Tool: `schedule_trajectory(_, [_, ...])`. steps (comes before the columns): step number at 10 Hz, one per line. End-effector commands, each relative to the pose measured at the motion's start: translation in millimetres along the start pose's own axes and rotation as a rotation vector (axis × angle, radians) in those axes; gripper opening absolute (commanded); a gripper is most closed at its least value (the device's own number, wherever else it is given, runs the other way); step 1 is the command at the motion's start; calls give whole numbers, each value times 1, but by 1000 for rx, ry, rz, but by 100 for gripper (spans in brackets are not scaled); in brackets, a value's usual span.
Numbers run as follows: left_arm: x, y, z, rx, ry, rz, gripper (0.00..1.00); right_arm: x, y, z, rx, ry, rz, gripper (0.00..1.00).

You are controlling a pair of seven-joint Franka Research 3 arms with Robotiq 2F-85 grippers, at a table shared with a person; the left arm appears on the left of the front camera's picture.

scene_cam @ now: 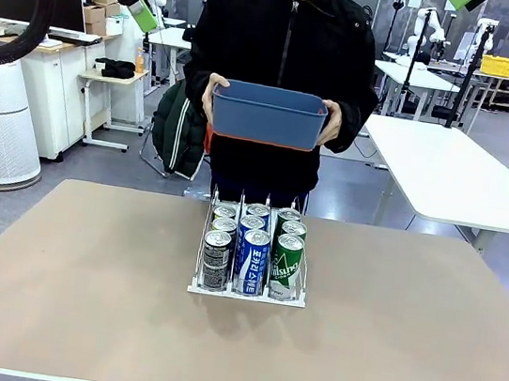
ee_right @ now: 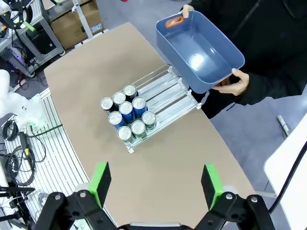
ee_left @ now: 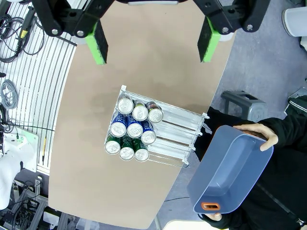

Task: Fill the beverage cans into the dispenser.
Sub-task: Place the picked Sprite in the line of the Automatic Can Dispenser with the same cans.

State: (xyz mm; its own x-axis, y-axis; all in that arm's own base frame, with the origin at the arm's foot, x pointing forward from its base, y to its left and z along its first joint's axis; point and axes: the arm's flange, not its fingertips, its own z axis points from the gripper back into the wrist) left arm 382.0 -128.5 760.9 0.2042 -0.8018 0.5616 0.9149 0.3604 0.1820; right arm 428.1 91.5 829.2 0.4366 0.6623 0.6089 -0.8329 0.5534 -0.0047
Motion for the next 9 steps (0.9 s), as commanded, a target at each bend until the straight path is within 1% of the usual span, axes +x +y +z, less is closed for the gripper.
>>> schedule_trajectory(1, [-1,0,1,-4,-2,0,100,0,2,4,-4,-5,3,100])
schedule_trajectory(9, [-1,0,1,-4,-2,0,100,0,2,4,-4,-5,3,100])
